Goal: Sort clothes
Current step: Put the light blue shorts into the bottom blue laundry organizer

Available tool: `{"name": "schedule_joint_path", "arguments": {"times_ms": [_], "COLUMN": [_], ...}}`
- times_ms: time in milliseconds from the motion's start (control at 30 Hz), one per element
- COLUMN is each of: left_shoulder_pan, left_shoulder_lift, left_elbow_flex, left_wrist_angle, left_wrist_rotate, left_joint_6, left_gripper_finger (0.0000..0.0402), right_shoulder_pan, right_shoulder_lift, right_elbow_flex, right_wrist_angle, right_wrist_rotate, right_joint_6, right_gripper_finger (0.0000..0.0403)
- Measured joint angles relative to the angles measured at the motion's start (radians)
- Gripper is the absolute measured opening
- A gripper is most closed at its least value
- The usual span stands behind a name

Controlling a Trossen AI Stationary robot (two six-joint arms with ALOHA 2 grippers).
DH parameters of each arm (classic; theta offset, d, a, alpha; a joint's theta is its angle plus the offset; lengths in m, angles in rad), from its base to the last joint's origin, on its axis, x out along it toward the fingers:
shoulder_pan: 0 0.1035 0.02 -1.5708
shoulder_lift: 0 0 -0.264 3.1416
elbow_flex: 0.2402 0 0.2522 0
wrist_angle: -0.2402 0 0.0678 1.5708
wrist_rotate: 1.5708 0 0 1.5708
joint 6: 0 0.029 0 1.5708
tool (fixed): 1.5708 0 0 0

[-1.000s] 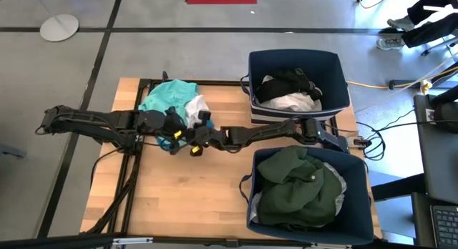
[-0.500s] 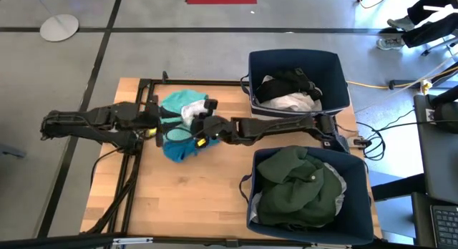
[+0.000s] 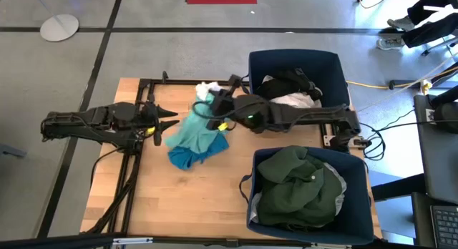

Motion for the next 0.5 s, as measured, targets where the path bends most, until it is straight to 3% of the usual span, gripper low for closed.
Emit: {"name": "schedule_joint_path", "arguments": {"times_ms": [333, 500], "left_shoulder_pan": [0.000, 0.000], "left_shoulder_lift": [0.064, 0.116], "left_elbow_flex": [0.000, 0.000], "left_wrist_angle": [-0.009, -0.008], "left_wrist_rotate": [0.000, 0.000], "left_joint_6": [-0.038, -0.048], "left_gripper_finger": [0.0125, 0.0125], "right_shoulder_pan": [0.098, 0.173], "right_shoulder_lift": [-0.174, -0.257], "right_elbow_flex": [0.000, 0.000], "right_wrist_angle": [-0.005, -0.007], "right_wrist_rotate": [0.007, 0.089], "right_joint_6": [0.003, 0.004], "right_gripper_finger": [0.0036, 0.0034]}}
